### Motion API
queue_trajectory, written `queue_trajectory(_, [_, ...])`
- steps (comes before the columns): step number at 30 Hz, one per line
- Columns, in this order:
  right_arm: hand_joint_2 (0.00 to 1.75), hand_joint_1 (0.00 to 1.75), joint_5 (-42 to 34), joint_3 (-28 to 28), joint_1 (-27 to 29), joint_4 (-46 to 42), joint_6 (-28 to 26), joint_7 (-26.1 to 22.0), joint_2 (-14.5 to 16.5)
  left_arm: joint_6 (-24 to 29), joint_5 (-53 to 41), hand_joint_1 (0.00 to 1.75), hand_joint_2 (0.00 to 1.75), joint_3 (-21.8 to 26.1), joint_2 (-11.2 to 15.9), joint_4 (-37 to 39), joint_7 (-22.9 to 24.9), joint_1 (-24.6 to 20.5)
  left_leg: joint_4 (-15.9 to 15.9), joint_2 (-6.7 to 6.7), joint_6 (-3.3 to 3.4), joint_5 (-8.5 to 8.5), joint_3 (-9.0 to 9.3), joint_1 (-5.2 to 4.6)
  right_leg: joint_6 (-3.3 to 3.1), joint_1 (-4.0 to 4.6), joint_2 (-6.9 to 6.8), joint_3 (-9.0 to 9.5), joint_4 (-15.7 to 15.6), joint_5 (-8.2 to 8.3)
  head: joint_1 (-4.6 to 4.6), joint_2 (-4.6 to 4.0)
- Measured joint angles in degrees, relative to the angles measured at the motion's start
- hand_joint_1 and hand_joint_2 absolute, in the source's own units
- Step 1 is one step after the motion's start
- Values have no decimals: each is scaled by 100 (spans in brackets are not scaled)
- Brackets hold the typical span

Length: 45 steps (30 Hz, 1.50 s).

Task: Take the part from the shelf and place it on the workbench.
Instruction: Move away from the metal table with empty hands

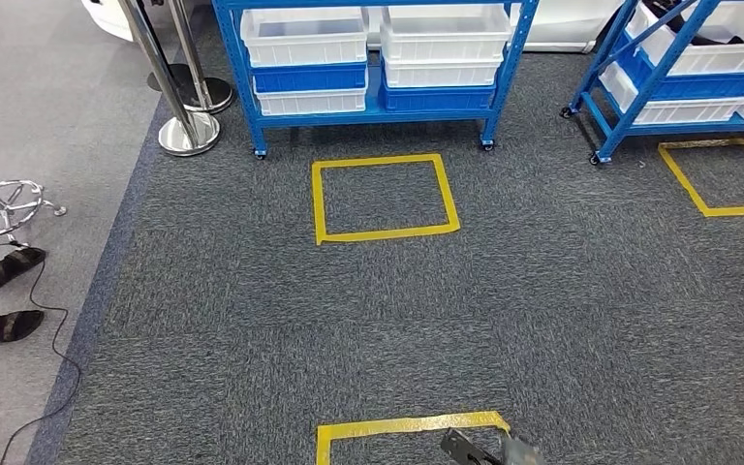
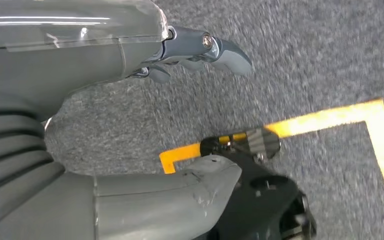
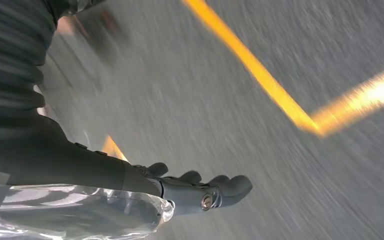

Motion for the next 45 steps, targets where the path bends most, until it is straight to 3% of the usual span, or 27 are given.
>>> queue_trajectory(2, [44,0,-284,-98,200,55,91,-9,-7,8,145,0,0,-82,25,-94,75,-10,59,-38,-58,-53,1,-17,-31,-2,15,283,-636,276,-1,0])
queue_trajectory(3, [0,0,-434,-126,287,71,148,-25,-9,7,230,0,0,-130,42,-137,115,-13,77,-46,-88,-73,2,-28,-54,1,23,352,-795,316,-1,0])
queue_trajectory(6, [0,0,-895,-169,518,88,323,-96,-9,-2,489,0,0,-288,101,-226,243,17,84,-44,-169,-108,22,-32,-151,13,25,381,-845,311,-2,0])
queue_trajectory(8, [0,0,-1211,-173,621,77,438,-151,-17,-10,672,0,0,-406,136,-256,332,81,288,-23,-232,-279,-42,-16,-228,0,10,409,-881,326,-2,0])
queue_trajectory(11, [0,0,-1667,-173,714,-12,612,-234,-35,-25,935,0,0,-581,161,-266,460,239,1281,6,-297,-832,-467,12,-283,11,-18,415,-892,328,-3,0])
queue_trajectory(12, [0,0,-1809,-173,737,-60,668,-260,-38,-29,1016,0,0,-634,168,-266,501,312,1565,11,-305,-933,-590,16,-286,18,-26,414,-891,325,-3,0])
queue_trajectory(13, [0,0,-1949,-173,753,-118,723,-285,-40,-33,1096,0,0,-689,177,-263,541,390,1659,15,-304,-924,-624,17,-287,24,-32,415,-890,324,-3,0])
queue_trajectory(14, [0,0,-2084,-173,761,-187,773,-310,-43,-38,1174,0,0,-740,186,-253,580,471,1524,18,-293,-806,-547,16,-287,27,-34,420,-890,323,-3,0])
queue_trajectory(17, [0,0,-2469,-173,770,-421,915,-380,-50,-51,1398,0,0,-896,230,-205,689,680,402,56,-210,-319,29,-7,-265,36,-39,450,-890,315,-3,0])
queue_trajectory(19, [0,0,-2746,-173,793,-549,1028,-430,-57,-62,1555,0,0,-1011,262,-183,762,780,26,73,-157,-235,217,-40,-215,43,-54,460,-896,312,-2,0])
queue_trajectory(23, [0,0,-3343,-171,981,-689,1260,-532,-84,-90,1899,0,0,-1264,317,-186,922,912,-81,63,-45,-154,270,-21,-88,46,-48,463,-829,244,-1,0])
queue_trajectory(25, [0,0,-3632,-168,1159,-702,1372,-580,-106,-102,2063,0,0,-1382,335,-252,997,911,-136,79,15,-114,283,0,-53,42,-21,251,-355,-68,2,0])
queue_trajectory(27, [0,0,-3909,-166,1386,-662,1478,-623,-121,-112,2223,0,0,-1493,355,-396,1068,860,-137,78,35,-111,266,-5,-36,35,-9,-95,361,-416,1,0])
queue_trajectory(28, [0,0,-4035,-166,1506,-620,1526,-639,-130,-118,2293,0,0,-1542,363,-483,1100,819,-133,75,34,-112,262,-7,-30,30,-8,-194,571,-462,1,0])
queue_trajectory(29, [0,0,-4152,-166,1634,-564,1573,-654,-138,-122,2360,0,0,-1591,370,-580,1131,769,-128,72,31,-114,262,-8,-27,24,-7,-199,589,-404,1,0])
queue_trajectory(30, [0,0,-4254,-166,1758,-504,1610,-669,-144,-126,2419,0,0,-1635,376,-682,1157,715,-120,68,24,-119,265,-7,-28,18,-8,-89,379,-250,1,0])
queue_trajectory(32, [0,0,-4432,-163,1984,-381,1680,-702,-161,-131,2521,0,0,-1722,385,-897,1202,602,-81,60,-15,-146,260,-14,-45,16,-5,317,-389,93,1,0])
queue_trajectory(34, [0,0,-4643,-154,2183,-284,1761,-743,-176,-134,2643,0,0,-1823,407,-1092,1260,516,-39,51,-86,-192,247,-29,-94,33,2,567,-865,228,-1,0])
queue_trajectory(37, [0,0,-5035,-123,2372,-270,1912,-811,-193,-145,2873,0,0,-1981,452,-1219,1372,521,-28,49,-190,-225,261,-28,-198,43,6,594,-934,246,0,0])
queue_trajectory(39, [0,0,-5273,-110,2365,-384,2005,-859,-199,-153,3007,0,0,-2065,469,-1199,1445,644,186,50,-255,-395,194,-13,-270,24,2,590,-973,277,0,0])
queue_trajectory(42, [0,0,-5491,-106,2203,-681,2076,-915,-206,-159,3131,0,0,-2159,485,-1005,1519,953,1224,51,-325,-971,-277,11,-318,31,-4,572,-983,285,-1,0])
queue_trajectory(43, [0,0,-5535,-106,2126,-793,2094,-925,-208,-161,3157,0,0,-2184,490,-911,1536,1069,1489,51,-334,-1059,-405,13,-320,39,-12,570,-982,284,-1,0])
queue_trajectory(44, [0,0,-5566,-105,2041,-909,2113,-930,-208,-164,3178,0,0,-2204,493,-813,1549,1188,1544,51,-332,-1025,-433,13,-319,46,-20,572,-982,282,-1,0])
queue_trajectory(45, [0,0,-5594,-105,1955,-1034,2128,-933,-209,-166,3195,0,0,-2221,496,-711,1559,1306,1378,52,-320,-889,-353,13,-317,51,-27,578,-981,280,-1,0])
